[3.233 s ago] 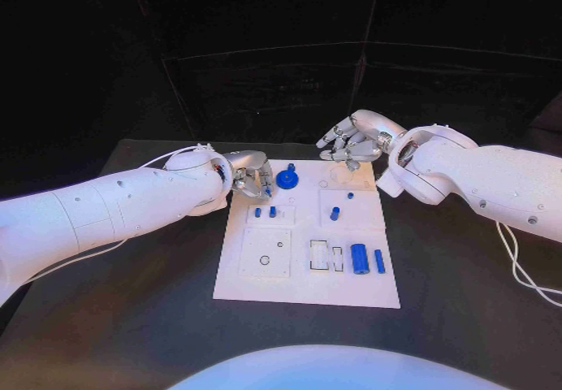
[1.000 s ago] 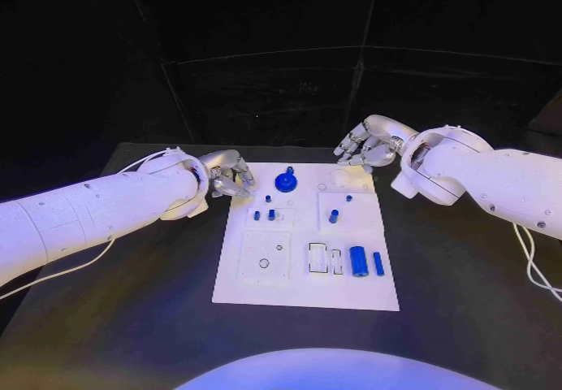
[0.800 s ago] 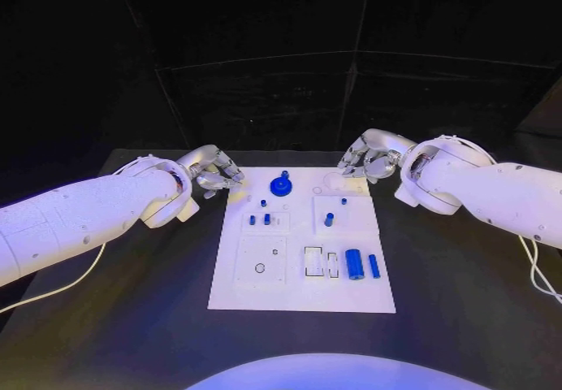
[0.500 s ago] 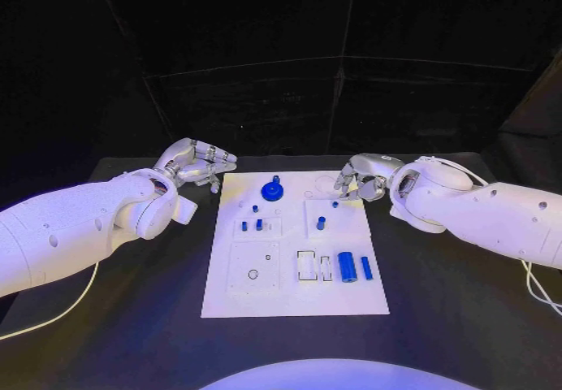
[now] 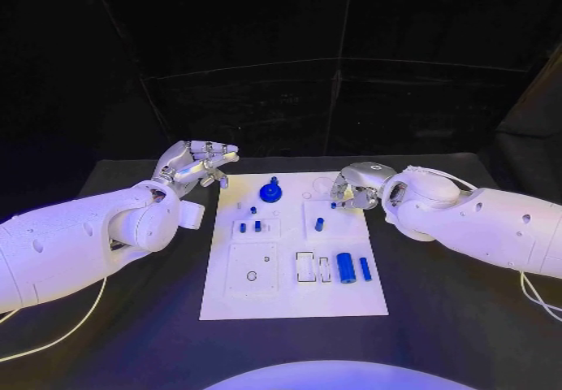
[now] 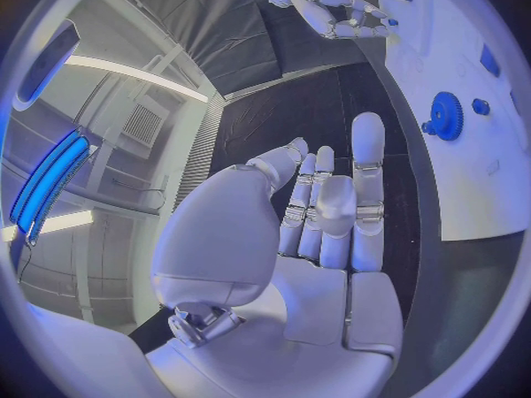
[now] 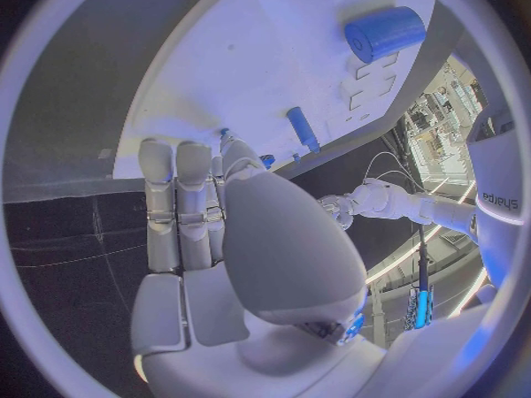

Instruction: Assemble the parts on the task board

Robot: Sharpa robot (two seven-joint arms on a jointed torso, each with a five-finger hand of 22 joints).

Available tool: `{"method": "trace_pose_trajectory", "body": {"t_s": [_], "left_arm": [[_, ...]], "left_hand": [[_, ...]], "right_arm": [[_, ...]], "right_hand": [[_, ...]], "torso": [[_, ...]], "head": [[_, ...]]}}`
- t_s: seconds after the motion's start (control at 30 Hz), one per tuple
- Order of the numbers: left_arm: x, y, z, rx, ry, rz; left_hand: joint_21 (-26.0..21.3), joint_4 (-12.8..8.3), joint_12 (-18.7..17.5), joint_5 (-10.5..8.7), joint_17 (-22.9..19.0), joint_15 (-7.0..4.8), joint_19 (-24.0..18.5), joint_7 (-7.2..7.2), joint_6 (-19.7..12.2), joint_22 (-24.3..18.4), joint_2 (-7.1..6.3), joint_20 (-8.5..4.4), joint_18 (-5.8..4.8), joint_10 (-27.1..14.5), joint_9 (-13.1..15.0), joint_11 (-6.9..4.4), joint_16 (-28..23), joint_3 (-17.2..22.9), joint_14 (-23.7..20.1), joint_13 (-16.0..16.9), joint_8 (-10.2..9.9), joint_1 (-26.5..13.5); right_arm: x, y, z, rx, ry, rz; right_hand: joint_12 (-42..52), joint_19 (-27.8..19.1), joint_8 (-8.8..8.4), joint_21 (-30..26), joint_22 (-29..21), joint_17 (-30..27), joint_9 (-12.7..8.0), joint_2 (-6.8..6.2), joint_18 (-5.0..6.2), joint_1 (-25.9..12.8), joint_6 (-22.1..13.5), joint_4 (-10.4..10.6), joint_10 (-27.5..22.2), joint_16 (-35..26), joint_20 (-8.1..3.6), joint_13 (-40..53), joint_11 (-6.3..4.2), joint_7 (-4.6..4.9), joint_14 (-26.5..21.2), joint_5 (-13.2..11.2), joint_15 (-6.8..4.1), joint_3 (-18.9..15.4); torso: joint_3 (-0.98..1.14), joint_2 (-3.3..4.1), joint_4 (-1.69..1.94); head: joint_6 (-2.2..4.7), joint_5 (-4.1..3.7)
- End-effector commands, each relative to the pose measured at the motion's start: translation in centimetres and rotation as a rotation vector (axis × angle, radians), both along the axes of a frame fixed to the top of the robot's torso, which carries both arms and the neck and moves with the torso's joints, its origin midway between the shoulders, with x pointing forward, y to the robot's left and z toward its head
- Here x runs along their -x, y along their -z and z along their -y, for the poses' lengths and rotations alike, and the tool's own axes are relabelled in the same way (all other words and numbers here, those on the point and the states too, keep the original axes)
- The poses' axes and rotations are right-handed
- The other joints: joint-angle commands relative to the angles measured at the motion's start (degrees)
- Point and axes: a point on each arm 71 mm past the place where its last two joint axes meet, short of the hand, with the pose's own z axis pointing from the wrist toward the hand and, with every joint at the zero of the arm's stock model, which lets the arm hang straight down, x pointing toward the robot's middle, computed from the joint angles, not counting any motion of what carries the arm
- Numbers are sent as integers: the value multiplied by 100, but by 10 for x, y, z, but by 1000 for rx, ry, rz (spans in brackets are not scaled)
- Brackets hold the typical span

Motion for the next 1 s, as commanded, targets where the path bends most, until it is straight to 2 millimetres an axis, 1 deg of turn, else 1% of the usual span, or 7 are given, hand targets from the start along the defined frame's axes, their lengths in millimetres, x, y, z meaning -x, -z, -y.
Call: {"method": "trace_pose_trajectory", "body": {"t_s": [0.03,0.27,0.43,0.6,0.83,0.97,1.0], "left_arm": [[2,-3,2,75,3,4],[3,-2,3,84,6,-5],[3,-1,3,85,7,-8],[3,-1,3,86,11,-12],[3,-1,5,91,22,-14],[3,0,5,91,23,-14],[3,0,4,91,23,-15]], "left_hand": [[-37,1,35,19,-22,-5,-51,15,-22,-9,2,-2,112,32,-4,5,-35,-41,-39,6,-31,-44],[-56,-10,43,20,-71,-1,-65,22,-30,-21,3,0,111,17,-5,10,-59,-55,-70,7,-37,-34],[-69,-16,48,20,-106,3,-74,27,-35,-29,8,3,110,4,-5,15,-76,-62,-92,7,-40,-26],[-82,-23,52,21,-141,7,-83,32,-35,-37,15,6,109,-11,-4,20,-94,-67,-115,6,-41,-18],[-112,-10,62,18,-202,21,-104,44,-39,-56,17,16,107,-43,-3,35,-123,-107,-159,5,-43,-48],[-117,-10,64,19,-225,22,-107,44,-40,-59,17,17,107,-49,-3,35,-134,-113,-170,5,-44,-50],[-117,-10,64,19,-225,22,-107,44,-40,-59,17,17,107,-49,-3,35,-134,-113,-170,5,-44,-50]], "right_arm": [[1,0,-3,35,-16,14],[2,2,-8,37,-31,5],[2,3,-9,46,-33,-8],[1,6,-11,59,-35,-25],[2,12,-14,86,-37,-45],[2,14,-14,97,-34,-44],[3,14,-15,100,-33,-43]], "right_hand": [[-31,73,-32,73,82,64,8,-40,-90,3,26,-7,18,106,-10,-43,32,32,151,8,44,62],[-63,181,-51,254,293,222,13,-52,-123,24,93,-20,106,381,-11,-175,27,31,184,23,41,193],[-74,310,-47,465,545,427,21,-51,-166,61,182,-48,213,700,-19,-264,11,17,228,20,25,334],[-82,443,-27,697,821,648,29,-62,-213,82,313,-87,371,1045,-34,-344,-21,-2,266,-18,4,503],[-146,465,-47,828,970,701,22,-96,-232,38,419,-139,500,1206,-48,-449,-41,-26,236,-124,-7,747],[-171,521,-56,934,1103,766,21,-107,-255,29,461,-185,550,1327,-50,-468,-52,-32,235,-185,-17,870],[-180,538,-59,969,1146,791,21,-115,-263,23,475,-202,566,1372,-50,-471,-56,-34,236,-197,-20,912]], "torso": [[1,4,-6],[-2,5,-15],[-3,0,-2],[-2,1,-1],[-1,-3,-6],[3,3,-13],[-2,1,-9]], "head": [[-12,29],[-22,39],[-39,30],[-54,39],[-76,43],[-76,50],[-81,44]]}}
